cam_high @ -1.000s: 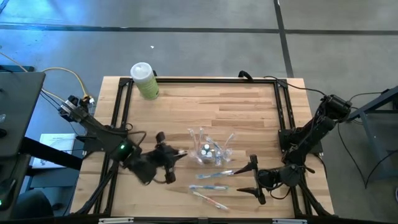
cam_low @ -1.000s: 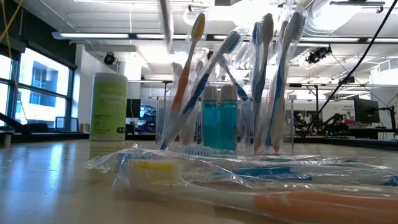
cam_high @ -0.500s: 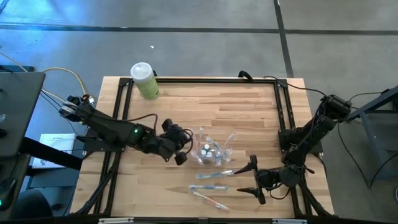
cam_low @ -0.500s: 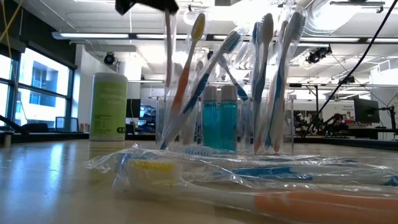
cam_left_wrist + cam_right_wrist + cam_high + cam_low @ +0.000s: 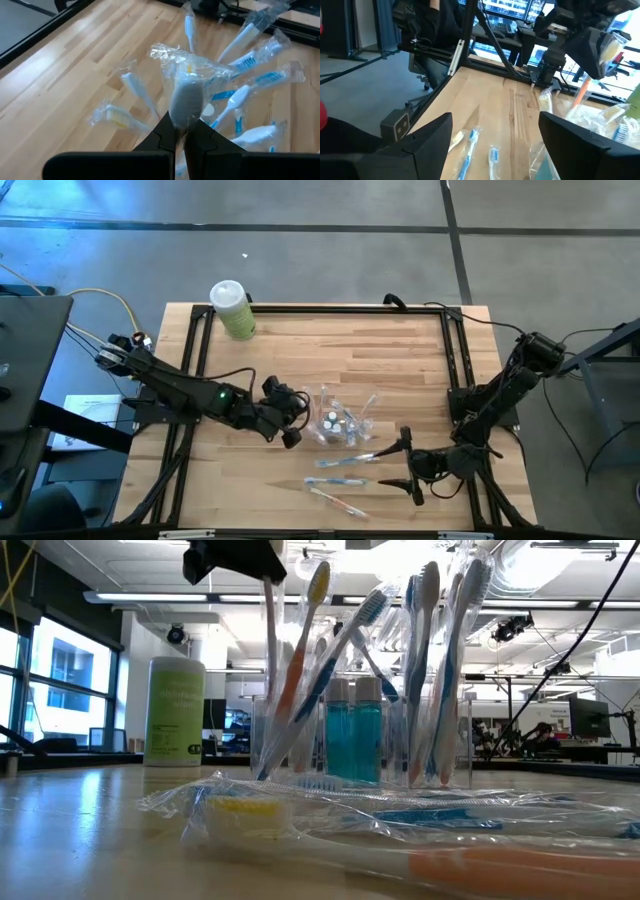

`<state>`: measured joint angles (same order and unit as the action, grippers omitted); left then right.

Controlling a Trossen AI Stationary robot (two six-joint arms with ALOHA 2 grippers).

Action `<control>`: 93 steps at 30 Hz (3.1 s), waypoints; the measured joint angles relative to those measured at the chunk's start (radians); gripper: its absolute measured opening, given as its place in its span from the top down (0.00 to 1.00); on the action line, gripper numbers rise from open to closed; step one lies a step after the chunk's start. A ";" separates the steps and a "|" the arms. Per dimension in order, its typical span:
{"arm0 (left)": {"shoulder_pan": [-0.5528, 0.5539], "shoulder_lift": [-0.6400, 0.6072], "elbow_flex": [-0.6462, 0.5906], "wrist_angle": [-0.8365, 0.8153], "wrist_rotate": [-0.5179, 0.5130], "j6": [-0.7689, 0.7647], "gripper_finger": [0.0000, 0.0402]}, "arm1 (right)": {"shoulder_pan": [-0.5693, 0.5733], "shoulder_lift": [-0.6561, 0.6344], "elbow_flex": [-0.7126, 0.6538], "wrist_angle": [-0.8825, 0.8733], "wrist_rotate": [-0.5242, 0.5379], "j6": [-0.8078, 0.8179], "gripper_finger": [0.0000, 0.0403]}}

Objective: Pick & Place toothbrushing station
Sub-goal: Put the orange toothbrush into the transparent organizer, then put the blue toothbrush into the transparent organizer

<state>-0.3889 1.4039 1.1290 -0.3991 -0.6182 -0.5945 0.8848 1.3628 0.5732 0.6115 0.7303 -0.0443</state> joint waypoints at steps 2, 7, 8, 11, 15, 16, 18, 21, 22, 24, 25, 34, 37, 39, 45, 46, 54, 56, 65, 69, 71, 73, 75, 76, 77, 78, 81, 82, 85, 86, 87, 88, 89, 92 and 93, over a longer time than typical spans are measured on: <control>0.001 0.001 0.000 0.006 0.018 0.003 0.99 | -0.005 0.000 0.000 -0.006 0.000 0.013 0.28; 0.011 0.057 0.000 0.015 0.029 0.004 0.98 | -0.011 0.000 0.000 -0.031 -0.001 0.048 0.28; 0.014 0.070 0.000 0.015 0.029 0.012 0.97 | -0.011 0.000 0.000 -0.032 -0.001 0.048 0.28; 0.022 0.106 0.000 0.030 0.029 0.044 0.96 | -0.011 0.000 0.000 -0.032 -0.001 0.048 0.28; 0.023 0.136 0.000 0.049 0.041 0.067 0.95 | -0.011 0.000 0.000 -0.034 -0.001 0.048 0.28; 0.023 0.139 0.000 0.047 0.039 0.068 0.95 | -0.011 0.000 0.000 -0.035 -0.001 0.048 0.28; 0.023 0.145 0.000 0.047 0.040 0.068 0.95 | -0.011 0.000 0.000 -0.035 -0.001 0.048 0.28; 0.023 0.146 0.000 0.040 0.041 0.086 0.94 | -0.011 0.000 0.000 -0.037 -0.001 0.048 0.28; 0.023 0.146 0.000 0.040 0.042 0.106 0.94 | -0.011 0.000 0.000 -0.039 -0.001 0.048 0.28; 0.020 0.147 0.000 0.035 0.044 0.131 0.94 | -0.011 0.000 0.000 -0.039 -0.001 0.048 0.28; 0.018 0.151 0.000 0.039 0.040 0.131 0.93 | -0.011 0.000 0.000 -0.039 -0.001 0.048 0.28; 0.017 0.208 0.000 0.039 -0.039 0.138 0.76 | -0.011 0.000 0.000 -0.041 -0.001 0.048 0.28; 0.014 0.223 0.000 0.041 -0.073 0.209 0.69 | -0.011 0.000 0.000 -0.041 -0.001 0.048 0.28; 0.001 0.223 0.000 0.046 -0.095 0.262 0.66 | -0.011 0.000 0.000 -0.044 -0.001 0.048 0.28; -0.075 0.206 0.000 0.099 -0.241 0.372 0.62 | -0.011 0.000 0.000 -0.057 -0.001 0.050 0.28; -0.090 0.201 0.000 0.119 -0.264 0.404 0.62 | -0.011 0.000 0.000 -0.057 -0.001 0.050 0.28; -0.258 0.177 0.002 0.297 -0.541 0.740 0.62 | -0.009 0.000 0.000 -0.056 -0.001 0.051 0.28; -0.303 0.177 0.002 0.311 -0.529 0.764 0.62 | -0.009 0.000 0.000 -0.057 -0.001 0.052 0.28; -0.410 0.218 0.000 0.285 -0.136 0.496 0.62 | -0.009 0.000 0.000 -0.062 -0.001 0.059 0.28; -0.404 0.287 -0.002 0.258 -0.127 0.473 0.62 | -0.010 0.000 0.000 -0.062 -0.001 0.075 0.28; -0.404 0.310 -0.002 0.248 -0.133 0.469 0.62 | -0.010 0.000 0.000 -0.062 -0.001 0.075 0.28; -0.395 0.330 -0.002 0.243 -0.133 0.441 0.62 | -0.010 0.000 0.000 -0.062 -0.001 0.075 0.28; -0.382 0.347 -0.006 0.243 -0.097 0.412 0.62 | -0.010 0.000 0.000 -0.063 -0.001 0.075 0.28; -0.377 0.359 -0.006 0.252 -0.073 0.407 0.62 | -0.010 0.000 0.000 -0.067 -0.001 0.076 0.28; -0.373 0.368 -0.006 0.261 -0.056 0.403 0.62 | -0.010 0.000 0.000 -0.076 -0.001 0.078 0.28; -0.369 0.379 -0.006 0.262 -0.046 0.397 0.62 | -0.010 0.000 0.000 -0.082 -0.001 0.078 0.28; -0.361 0.416 -0.006 0.262 -0.040 0.366 0.62 | -0.010 0.000 0.000 -0.084 -0.001 0.079 0.28; -0.357 0.426 -0.007 0.263 -0.035 0.361 0.62 | -0.010 0.000 0.000 -0.084 -0.001 0.079 0.28; -0.346 0.447 -0.007 0.280 0.003 0.370 0.62 | -0.010 0.000 0.000 -0.084 -0.001 0.092 0.28; -0.344 0.448 -0.008 0.281 0.004 0.373 0.62 | -0.011 0.000 0.000 -0.084 -0.001 0.093 0.28; -0.342 0.448 -0.008 0.287 0.004 0.375 0.62 | -0.011 0.000 0.000 -0.084 -0.001 0.093 0.28; -0.339 0.448 -0.008 0.293 0.004 0.377 0.62 | -0.011 0.000 0.000 -0.084 -0.001 0.093 0.28; -0.337 0.448 -0.011 0.302 0.005 0.382 0.62 | -0.011 0.000 0.000 -0.084 -0.001 0.093 0.28; -0.327 0.448 -0.044 0.369 0.030 0.388 0.62 | -0.011 0.000 0.000 -0.084 -0.001 0.093 0.28; -0.322 0.447 -0.065 0.412 0.051 0.387 0.62 | -0.011 0.000 0.000 -0.084 -0.001 0.093 0.28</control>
<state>-0.7106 1.8511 1.0638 0.0130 -0.5675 -0.2077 0.8742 1.3632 0.5728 0.5270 0.7296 0.0490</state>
